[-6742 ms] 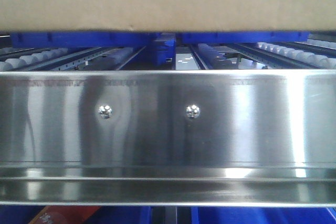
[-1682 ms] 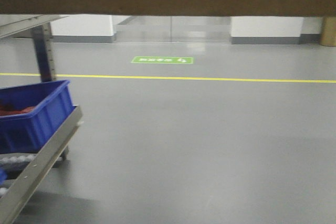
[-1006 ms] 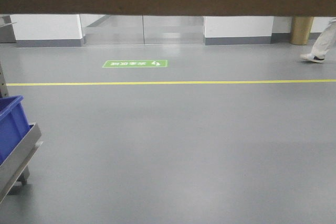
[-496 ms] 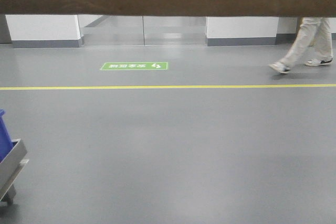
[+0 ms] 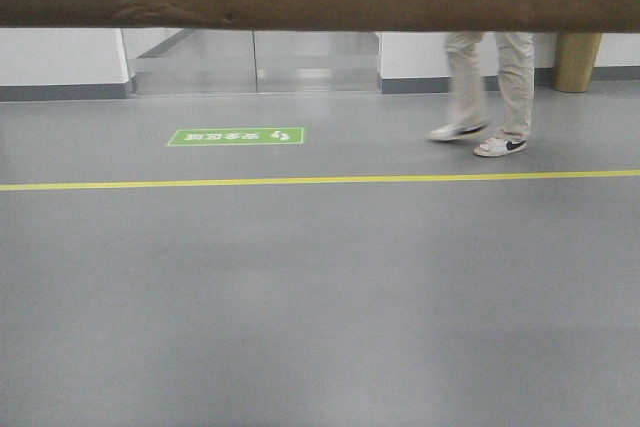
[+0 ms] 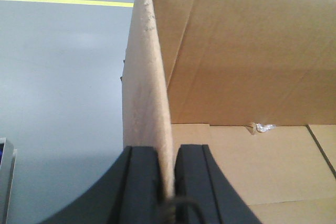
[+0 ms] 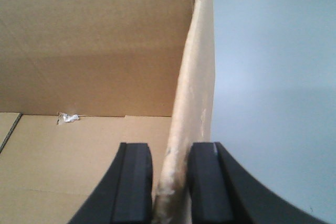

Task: Grab carton from right shelf to conveyor
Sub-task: 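Carry the carton in both grippers while driving across the floor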

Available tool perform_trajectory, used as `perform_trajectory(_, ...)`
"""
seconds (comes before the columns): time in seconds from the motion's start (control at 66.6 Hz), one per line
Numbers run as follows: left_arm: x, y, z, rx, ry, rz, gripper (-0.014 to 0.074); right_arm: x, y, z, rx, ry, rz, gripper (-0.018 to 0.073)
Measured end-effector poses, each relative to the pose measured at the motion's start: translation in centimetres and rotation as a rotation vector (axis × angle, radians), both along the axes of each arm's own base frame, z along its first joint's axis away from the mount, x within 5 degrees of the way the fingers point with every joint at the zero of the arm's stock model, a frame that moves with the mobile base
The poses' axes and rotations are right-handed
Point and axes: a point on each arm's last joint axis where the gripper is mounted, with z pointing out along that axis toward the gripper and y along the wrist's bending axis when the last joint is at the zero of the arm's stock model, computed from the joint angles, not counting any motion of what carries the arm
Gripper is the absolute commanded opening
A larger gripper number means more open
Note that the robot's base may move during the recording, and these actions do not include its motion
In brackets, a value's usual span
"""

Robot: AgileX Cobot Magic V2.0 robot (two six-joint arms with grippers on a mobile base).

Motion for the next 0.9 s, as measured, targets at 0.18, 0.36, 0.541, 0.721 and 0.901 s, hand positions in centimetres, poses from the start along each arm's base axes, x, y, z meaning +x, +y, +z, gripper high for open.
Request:
perform_trajectory(0.18,0.00,0.00,0.00,0.000,0.000,0.000,-0.0016,0.00,0.00,0.00,0.000,0.000,0.000,-0.0071)
perform_trajectory(0.36,0.00,0.00,0.00,0.000,0.000,0.000,-0.0016,0.00,0.00,0.00,0.000,0.000,0.000,-0.0071)
perform_trajectory(0.541,0.00,0.00,0.00,0.000,0.000,0.000,-0.0016,0.00,0.00,0.00,0.000,0.000,0.000,-0.0071)
perform_trajectory(0.721,0.00,0.00,0.00,0.000,0.000,0.000,-0.0016,0.00,0.00,0.00,0.000,0.000,0.000,-0.0071)
perform_trajectory(0.901,0.00,0.00,0.00,0.000,0.000,0.000,-0.0016,0.00,0.00,0.00,0.000,0.000,0.000,-0.0071)
